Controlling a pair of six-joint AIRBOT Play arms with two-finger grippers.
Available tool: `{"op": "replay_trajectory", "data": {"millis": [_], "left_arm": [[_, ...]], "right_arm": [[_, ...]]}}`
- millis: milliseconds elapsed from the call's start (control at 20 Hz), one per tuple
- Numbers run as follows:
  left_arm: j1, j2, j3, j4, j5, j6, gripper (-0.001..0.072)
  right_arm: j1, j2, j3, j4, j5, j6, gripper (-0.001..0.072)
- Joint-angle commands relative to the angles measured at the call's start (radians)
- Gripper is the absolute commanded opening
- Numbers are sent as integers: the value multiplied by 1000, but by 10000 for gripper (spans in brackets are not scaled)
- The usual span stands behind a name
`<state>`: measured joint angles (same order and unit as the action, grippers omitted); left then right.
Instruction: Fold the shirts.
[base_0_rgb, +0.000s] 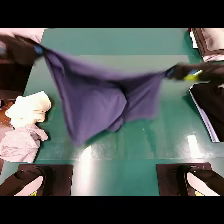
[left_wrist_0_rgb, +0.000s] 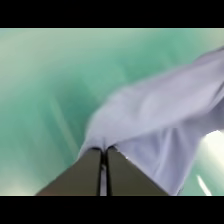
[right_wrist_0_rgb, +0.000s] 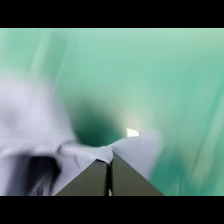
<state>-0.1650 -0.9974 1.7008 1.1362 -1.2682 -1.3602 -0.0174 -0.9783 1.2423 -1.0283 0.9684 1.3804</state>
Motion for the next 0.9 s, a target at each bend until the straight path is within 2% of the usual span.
{"op": "replay_trajectory", "data": {"millis": [0, 250, 450, 650, 850], "left_arm": [[14, 3, 212, 6, 3, -2, 25], [14, 10, 439, -45, 3, -2, 25], [14, 70, 442, -146, 41, -2, 25], [14, 130, 444, -195, 85, 0, 25], [14, 110, 417, -147, 19, 10, 24]], "right_arm": [[-154, 104, 247, -19, 5, 18, 11], [-225, 172, 520, -19, 10, 17, 11], [-238, 191, 689, -21, 11, -18, 11], [-238, 129, 872, -22, 34, -22, 11], [-238, 39, 935, -9, 84, -20, 10]]}}
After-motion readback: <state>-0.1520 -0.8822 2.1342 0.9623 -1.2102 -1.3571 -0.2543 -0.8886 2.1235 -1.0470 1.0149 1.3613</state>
